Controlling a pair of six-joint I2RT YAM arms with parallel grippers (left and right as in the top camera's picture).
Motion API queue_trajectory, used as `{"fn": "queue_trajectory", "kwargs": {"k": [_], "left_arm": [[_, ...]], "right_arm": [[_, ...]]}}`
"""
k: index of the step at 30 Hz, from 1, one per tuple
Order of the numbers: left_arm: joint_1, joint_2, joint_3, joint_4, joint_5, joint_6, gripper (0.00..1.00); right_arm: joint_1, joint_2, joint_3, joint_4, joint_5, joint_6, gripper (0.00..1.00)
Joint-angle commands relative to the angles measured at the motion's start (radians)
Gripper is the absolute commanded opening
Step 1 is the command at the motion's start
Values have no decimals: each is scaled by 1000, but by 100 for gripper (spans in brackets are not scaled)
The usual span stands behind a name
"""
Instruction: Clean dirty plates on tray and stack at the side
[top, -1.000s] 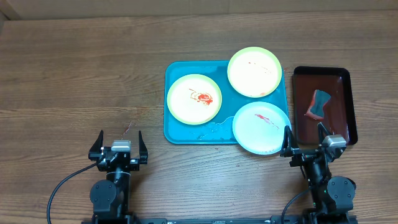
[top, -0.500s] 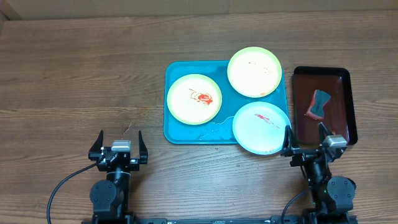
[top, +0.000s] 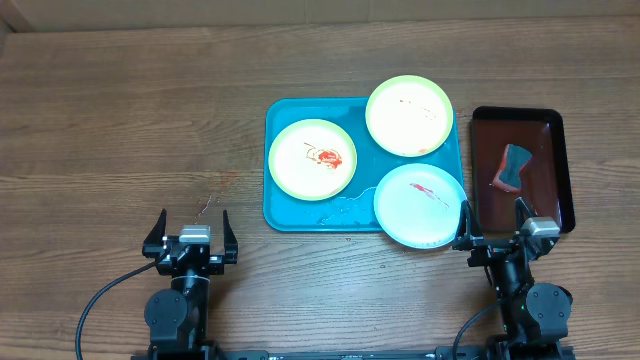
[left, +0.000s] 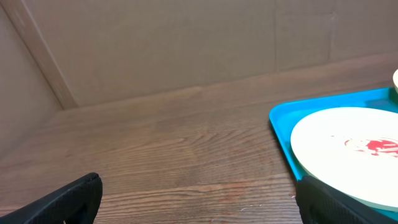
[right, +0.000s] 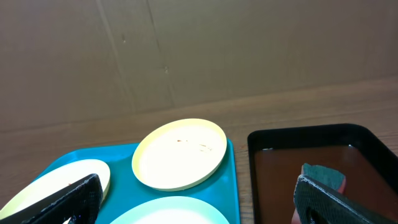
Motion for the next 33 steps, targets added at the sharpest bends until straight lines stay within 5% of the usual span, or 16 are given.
{"fn": "queue_trajectory", "kwargs": {"k": [1, 6, 25, 33], "left_arm": [[5, -12, -5, 2, 26, 15, 99], [5, -12, -5, 35, 193, -5, 100], [5, -11, 47, 23, 215, -126, 100], [5, -11, 132, -106, 233, -135, 100]], "right_arm": [[6, -8, -10, 6, 9, -3, 100], [6, -8, -10, 6, -4, -3, 100], [6, -8, 33, -33, -36, -3, 100], [6, -8, 106, -109, -35, -5, 100]]}}
